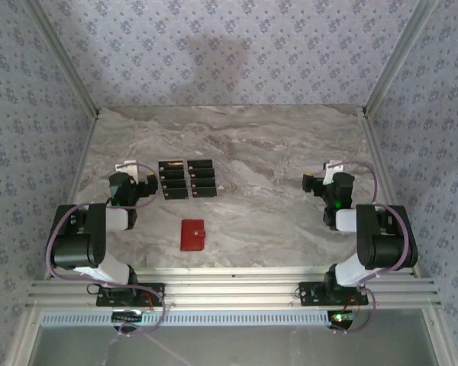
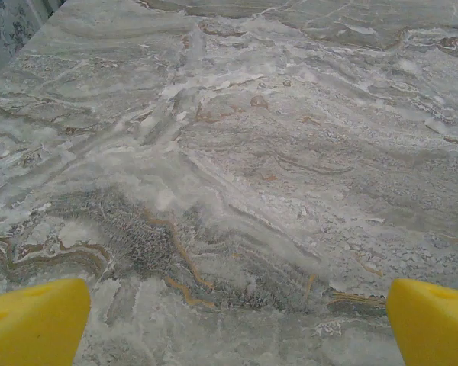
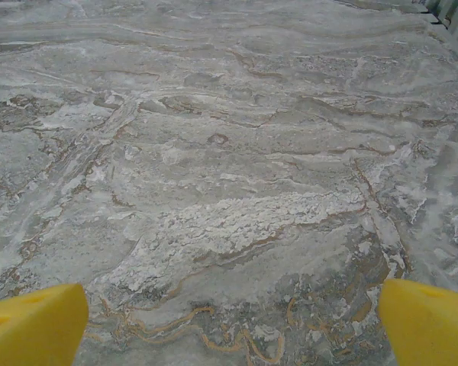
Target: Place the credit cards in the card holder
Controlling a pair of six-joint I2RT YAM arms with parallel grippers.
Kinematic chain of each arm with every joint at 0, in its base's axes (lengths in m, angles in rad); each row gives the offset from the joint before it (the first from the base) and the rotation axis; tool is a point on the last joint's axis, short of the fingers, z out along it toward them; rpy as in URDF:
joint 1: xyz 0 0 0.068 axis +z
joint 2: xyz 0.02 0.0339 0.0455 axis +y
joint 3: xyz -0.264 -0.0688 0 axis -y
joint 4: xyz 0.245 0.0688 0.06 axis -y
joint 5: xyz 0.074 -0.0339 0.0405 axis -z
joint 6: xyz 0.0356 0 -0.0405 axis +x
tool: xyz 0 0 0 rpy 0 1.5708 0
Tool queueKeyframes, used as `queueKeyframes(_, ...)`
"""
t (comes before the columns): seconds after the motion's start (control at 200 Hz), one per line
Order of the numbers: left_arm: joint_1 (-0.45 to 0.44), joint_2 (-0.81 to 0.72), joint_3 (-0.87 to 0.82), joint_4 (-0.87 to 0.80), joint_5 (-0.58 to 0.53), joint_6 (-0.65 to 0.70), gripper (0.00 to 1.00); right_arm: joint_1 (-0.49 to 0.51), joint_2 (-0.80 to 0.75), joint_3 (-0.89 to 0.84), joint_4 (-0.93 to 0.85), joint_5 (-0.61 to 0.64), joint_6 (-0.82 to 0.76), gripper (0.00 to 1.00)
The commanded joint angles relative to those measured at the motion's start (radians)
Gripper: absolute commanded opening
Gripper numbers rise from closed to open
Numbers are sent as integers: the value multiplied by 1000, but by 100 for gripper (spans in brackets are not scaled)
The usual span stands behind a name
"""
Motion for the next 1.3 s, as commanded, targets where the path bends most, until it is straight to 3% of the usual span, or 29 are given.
queueKeyframes(0.0, 6, -7, 11, 26, 13, -4, 100, -2, -2, 11, 6, -4, -13, 100)
queueKeyframes(0.65, 6, -8, 8, 34, 11, -6, 100, -8, -10, 9, 4, 1, -4, 100)
queueKeyframes(0.805, 22, -75, 22, -51, -46, -50, 100, -8, -121, 70, -193, 75, 23, 100)
queueKeyframes(0.939, 21, -141, 44, -143, -98, -68, 100, -8, -232, 155, -467, 121, 101, 100)
queueKeyframes(1.109, 25, -276, 83, -334, -204, -160, 100, -39, -331, 277, -771, 170, 387, 100)
queueKeyframes(1.194, 26, -354, 131, -471, -210, -246, 100, -92, -351, 320, -851, 59, 484, 100)
queueKeyframes(1.294, 27, -404, 204, -632, -110, -321, 100, -102, -365, 358, -912, -112, 503, 100)
